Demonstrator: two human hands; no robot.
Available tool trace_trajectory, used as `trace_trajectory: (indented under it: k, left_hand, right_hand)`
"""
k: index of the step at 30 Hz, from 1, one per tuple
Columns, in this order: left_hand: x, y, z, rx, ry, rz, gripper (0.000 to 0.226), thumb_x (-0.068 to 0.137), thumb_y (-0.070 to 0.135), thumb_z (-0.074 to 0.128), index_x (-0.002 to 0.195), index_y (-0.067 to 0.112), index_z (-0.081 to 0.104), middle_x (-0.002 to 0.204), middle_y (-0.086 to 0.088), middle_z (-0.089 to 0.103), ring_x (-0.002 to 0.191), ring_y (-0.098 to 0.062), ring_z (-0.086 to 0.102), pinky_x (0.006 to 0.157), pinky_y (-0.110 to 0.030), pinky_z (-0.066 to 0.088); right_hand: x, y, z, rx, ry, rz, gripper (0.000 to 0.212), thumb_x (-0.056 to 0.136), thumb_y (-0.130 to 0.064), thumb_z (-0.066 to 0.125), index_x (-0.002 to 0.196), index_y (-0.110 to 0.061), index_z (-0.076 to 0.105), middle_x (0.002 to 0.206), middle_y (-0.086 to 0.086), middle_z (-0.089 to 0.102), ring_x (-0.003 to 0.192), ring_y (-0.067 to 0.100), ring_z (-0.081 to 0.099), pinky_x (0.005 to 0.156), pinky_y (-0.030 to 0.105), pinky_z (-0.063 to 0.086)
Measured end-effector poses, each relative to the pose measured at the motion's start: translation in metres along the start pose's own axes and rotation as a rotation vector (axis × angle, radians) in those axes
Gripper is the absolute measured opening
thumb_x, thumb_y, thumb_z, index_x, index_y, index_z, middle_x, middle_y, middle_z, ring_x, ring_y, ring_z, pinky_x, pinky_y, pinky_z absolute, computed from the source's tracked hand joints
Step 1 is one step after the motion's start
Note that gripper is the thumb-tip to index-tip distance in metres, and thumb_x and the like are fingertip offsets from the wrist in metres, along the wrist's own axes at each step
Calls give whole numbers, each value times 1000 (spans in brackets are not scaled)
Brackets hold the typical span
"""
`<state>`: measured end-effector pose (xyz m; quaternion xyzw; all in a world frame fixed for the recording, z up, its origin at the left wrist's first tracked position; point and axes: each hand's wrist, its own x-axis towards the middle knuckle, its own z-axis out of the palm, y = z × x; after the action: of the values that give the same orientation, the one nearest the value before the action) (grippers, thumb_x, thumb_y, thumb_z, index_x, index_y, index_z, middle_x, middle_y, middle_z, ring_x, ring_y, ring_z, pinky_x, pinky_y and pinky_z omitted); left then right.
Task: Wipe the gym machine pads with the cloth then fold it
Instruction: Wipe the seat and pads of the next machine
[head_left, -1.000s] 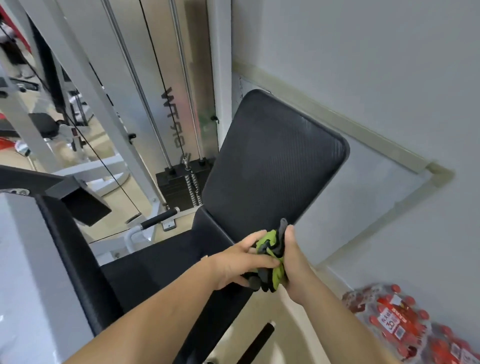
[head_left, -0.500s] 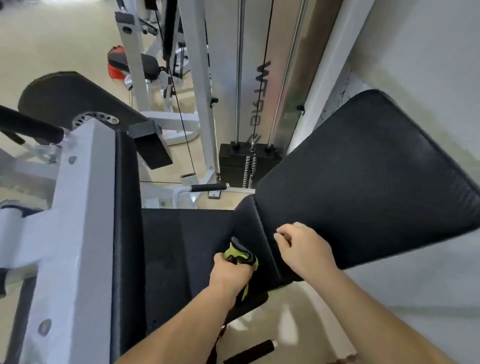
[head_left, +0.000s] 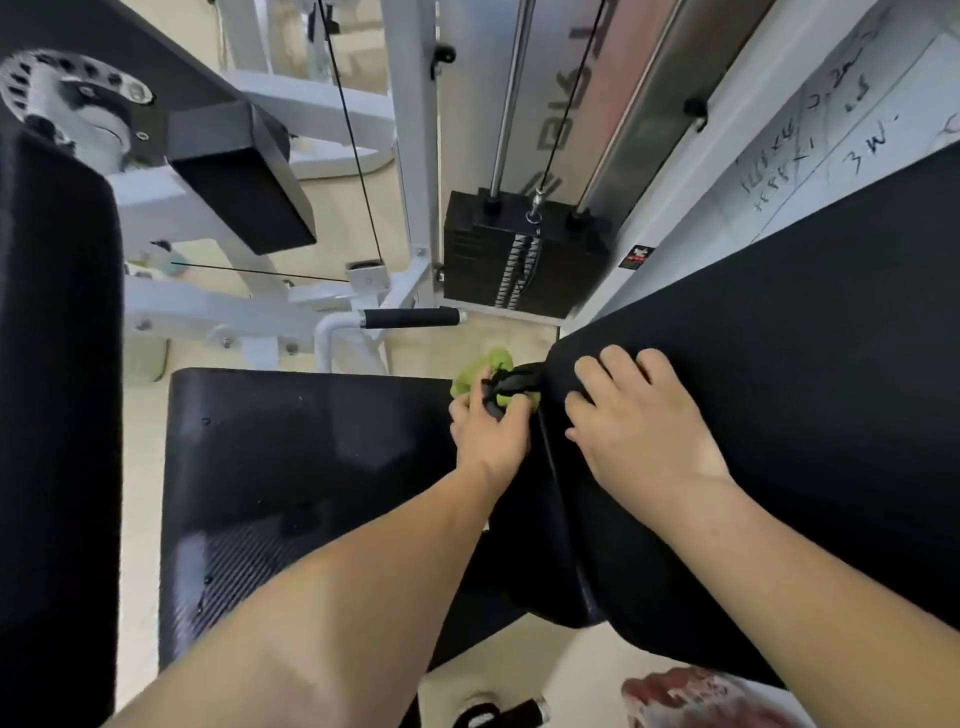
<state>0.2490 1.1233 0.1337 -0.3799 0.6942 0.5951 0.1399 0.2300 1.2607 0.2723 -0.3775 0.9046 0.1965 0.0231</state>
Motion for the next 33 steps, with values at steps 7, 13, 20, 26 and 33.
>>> trace_trajectory:
  k: [7, 13, 20, 26, 33]
  left_hand:
    - [-91, -90, 29, -114, 109, -264, 50, 92, 43, 54, 141, 37, 47, 121, 7, 47, 106, -17, 57, 100, -41, 48]
    - [-94, -77, 19, -93, 136, -306, 48, 76, 54, 49, 117, 31, 58, 107, -4, 65, 94, -24, 63, 92, -44, 51]
    - [-2, 2, 0, -216, 139, -49, 31, 75, 49, 69, 96, 27, 67, 106, -3, 71, 95, -18, 68, 90, -39, 56]
    - [-78, -87, 38, -132, 227, -13, 32, 82, 57, 58, 109, 40, 59, 109, 3, 60, 108, -23, 59, 100, -47, 49]
    - [-192, -121, 80, -200, 325, 98, 33, 80, 55, 57, 109, 39, 57, 114, 14, 46, 114, -14, 49, 103, -32, 40]
  right_hand:
    - [3, -1, 3, -43, -58, -35, 18, 99, -28, 55, 107, -15, 65, 113, 10, 51, 107, 34, 43, 93, 50, 32]
    - [5, -1, 0, -14, -75, -58, 26, 97, -36, 60, 102, -12, 69, 112, 11, 52, 107, 35, 43, 96, 51, 31]
    - [8, 3, 0, -84, -106, -133, 55, 98, -59, 47, 128, -17, 65, 138, 13, 46, 133, 39, 34, 120, 60, 18]
    - [7, 2, 2, -147, -117, -143, 65, 93, -74, 43, 130, -25, 65, 145, 12, 43, 137, 39, 31, 119, 61, 19]
    - [-1, -3, 0, -206, -137, -182, 66, 91, -79, 39, 127, -31, 67, 148, 12, 42, 138, 39, 31, 118, 63, 18]
